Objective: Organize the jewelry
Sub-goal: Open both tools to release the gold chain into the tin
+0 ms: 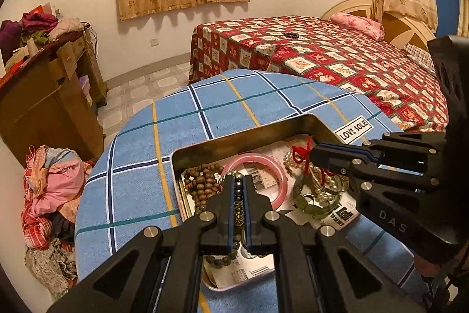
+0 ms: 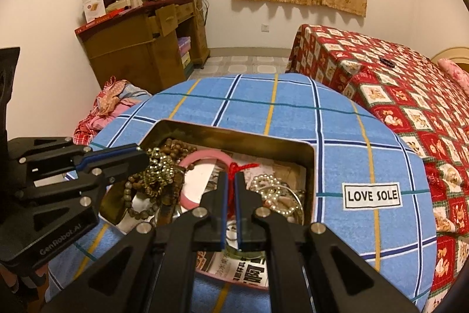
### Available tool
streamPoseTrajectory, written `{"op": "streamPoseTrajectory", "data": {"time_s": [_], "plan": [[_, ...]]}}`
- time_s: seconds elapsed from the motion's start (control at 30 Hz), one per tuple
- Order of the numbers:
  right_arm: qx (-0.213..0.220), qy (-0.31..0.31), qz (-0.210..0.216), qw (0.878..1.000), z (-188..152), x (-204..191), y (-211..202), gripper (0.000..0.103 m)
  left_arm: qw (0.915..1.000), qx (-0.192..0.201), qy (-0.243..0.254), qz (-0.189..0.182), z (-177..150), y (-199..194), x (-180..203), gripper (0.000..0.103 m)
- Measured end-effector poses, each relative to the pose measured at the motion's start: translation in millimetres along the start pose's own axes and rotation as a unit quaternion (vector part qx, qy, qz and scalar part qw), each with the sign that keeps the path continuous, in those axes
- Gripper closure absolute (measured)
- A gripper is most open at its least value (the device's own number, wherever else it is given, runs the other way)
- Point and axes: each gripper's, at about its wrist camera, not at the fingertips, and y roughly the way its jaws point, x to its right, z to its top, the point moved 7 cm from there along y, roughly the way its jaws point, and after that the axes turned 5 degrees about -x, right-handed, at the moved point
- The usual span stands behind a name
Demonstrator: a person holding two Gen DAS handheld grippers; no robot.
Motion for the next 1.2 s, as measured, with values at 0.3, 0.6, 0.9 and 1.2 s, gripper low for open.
{"op": "streamPoseTrajectory", "data": {"time_s": [0.3, 0.6, 0.9, 1.2], "plan": [[-0.012, 0.000, 0.000, 1.000, -3.3, -1.0, 9.4, 0.097, 0.9999, -0.004, -0.015, 0.004, -4.1, 4.9, -11.6, 0.099], [-0.007, -0.002, -0.008, 1.000, -5.4, 1.3, 9.9, 0.092, 0.9993, 0.008, -0.027, 0.022, -3.1, -1.0, -17.1, 0.096], [0.034, -0.010, -0.035, 0.999, -9.1, 4.0, -10.2, 0.011, 0.9980, 0.039, -0.049, -0.001, 1.0, -20.9, -13.9, 0.058], [0.034, 0.002, -0.032, 0.999, -13.7, 9.6, -15.0, 0.010, 0.9971, 0.057, -0.050, 0.006, 3.7, -35.3, -13.7, 0.001]]}}
